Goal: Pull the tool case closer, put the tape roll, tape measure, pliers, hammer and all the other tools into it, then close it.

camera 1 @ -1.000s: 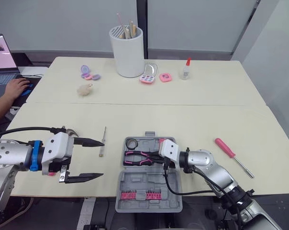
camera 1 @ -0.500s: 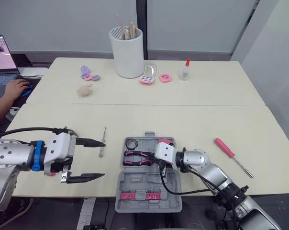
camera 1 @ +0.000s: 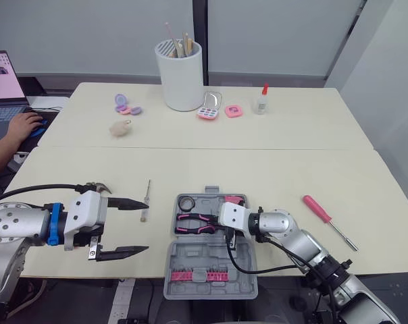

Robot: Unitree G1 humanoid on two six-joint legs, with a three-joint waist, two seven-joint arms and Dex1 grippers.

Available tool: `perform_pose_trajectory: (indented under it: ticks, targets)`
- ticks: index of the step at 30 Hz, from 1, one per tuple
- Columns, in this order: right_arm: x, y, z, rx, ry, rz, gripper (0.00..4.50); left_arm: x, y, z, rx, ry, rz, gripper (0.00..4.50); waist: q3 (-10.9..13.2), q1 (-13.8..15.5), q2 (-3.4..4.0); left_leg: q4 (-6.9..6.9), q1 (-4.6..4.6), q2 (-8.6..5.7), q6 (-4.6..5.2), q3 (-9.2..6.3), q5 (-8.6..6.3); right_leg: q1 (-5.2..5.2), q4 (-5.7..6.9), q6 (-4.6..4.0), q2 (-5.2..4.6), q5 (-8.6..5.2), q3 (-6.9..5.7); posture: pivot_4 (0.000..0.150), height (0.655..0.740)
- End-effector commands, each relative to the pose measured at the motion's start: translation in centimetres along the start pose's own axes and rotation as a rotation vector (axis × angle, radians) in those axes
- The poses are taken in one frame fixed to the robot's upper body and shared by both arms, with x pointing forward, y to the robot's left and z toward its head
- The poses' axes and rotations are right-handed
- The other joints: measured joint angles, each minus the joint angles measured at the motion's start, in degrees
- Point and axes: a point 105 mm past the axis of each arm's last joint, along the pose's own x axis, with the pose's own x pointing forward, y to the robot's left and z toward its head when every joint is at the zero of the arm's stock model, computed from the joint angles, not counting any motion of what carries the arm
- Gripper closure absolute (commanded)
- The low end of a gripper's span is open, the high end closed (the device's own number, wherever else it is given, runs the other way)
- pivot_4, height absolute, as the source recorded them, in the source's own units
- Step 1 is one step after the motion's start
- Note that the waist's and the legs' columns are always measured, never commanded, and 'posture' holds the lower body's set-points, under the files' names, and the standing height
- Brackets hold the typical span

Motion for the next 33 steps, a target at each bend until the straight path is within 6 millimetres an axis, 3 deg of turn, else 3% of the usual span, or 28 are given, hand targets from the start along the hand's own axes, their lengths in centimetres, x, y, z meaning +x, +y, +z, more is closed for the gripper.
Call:
perform_pose_trajectory:
  ticks: [1,4,8,12,14,17,22,27,33]
  targets:
    - [-1.6,-1.9,1.7,0.026,-0.066,-0.050,4.46,-0.4,0.4,0.3,0.034,-0.003,0.033,0.00,0.0,0.0,0.01,0.00,-0.01,0.00,0.00,0.01,0.00,-0.01,0.00,0.00,0.00,0.00,0.01,0.150,0.7400]
    - [-3.7,-3.3,3.6,0.017,-0.119,-0.058,4.46,-0.9,1.0,-0.1,0.017,0.005,0.065,0.00,0.0,0.0,0.03,-0.01,-0.03,0.00,0.00,0.05,0.00,-0.06,0.01,0.00,0.00,0.00,0.05,0.150,0.7400]
    - [-7.8,-4.2,4.9,0.051,-0.151,-0.037,3.68,-2.1,2.0,-0.4,-0.066,-0.005,0.128,0.00,0.0,0.0,0.05,-0.03,-0.04,0.03,0.00,0.06,0.00,-0.10,0.03,0.00,0.01,0.00,0.07,0.150,0.7400]
    - [-13.2,-5.1,5.3,0.074,-0.142,-0.035,2.82,-4.6,3.1,-0.5,-0.165,-0.034,0.209,0.00,0.0,0.0,0.03,-0.04,-0.07,0.03,0.00,0.09,-0.01,-0.12,0.00,0.01,0.00,0.00,0.07,0.150,0.7400]
    - [-16.4,-5.8,5.1,0.114,-0.127,-0.056,2.35,-6.5,3.7,-0.9,-0.212,-0.018,0.273,0.00,0.1,0.0,0.04,-0.04,-0.06,0.02,0.00,0.10,-0.02,-0.12,-0.01,0.01,-0.01,-0.01,0.07,0.150,0.7400]
    - [-18.9,-6.0,4.7,0.145,-0.093,-0.079,1.65,-8.4,4.1,-1.4,-0.249,-0.001,0.340,0.00,0.1,-0.1,0.06,-0.06,-0.05,0.03,0.00,0.12,-0.02,-0.13,-0.01,0.01,-0.02,-0.01,0.09,0.150,0.7400]
    - [-25.9,-8.1,1.5,0.201,0.095,-0.263,0.09,-13.6,4.1,-3.4,-0.335,0.072,0.516,0.00,0.1,-0.4,0.09,-0.10,-0.03,0.06,0.00,0.27,-0.02,-0.22,0.00,0.01,-0.03,-0.01,0.24,0.150,0.7400]
    - [-30.2,-8.3,-0.1,0.247,0.185,-0.362,0.04,-17.2,4.0,-5.1,-0.423,0.120,0.627,0.00,0.1,-0.2,0.09,-0.11,-0.02,0.03,0.00,0.32,-0.03,-0.26,-0.03,0.03,-0.10,-0.03,0.24,0.150,0.7400]
    - [-31.9,-6.9,-2.8,0.373,0.247,-0.394,0.04,-19.7,4.1,-6.8,-0.488,0.138,0.710,0.00,0.1,-0.2,0.09,-0.12,-0.01,0.05,0.00,0.37,-0.03,-0.27,-0.03,0.09,-0.10,-0.08,0.27,0.150,0.7400]
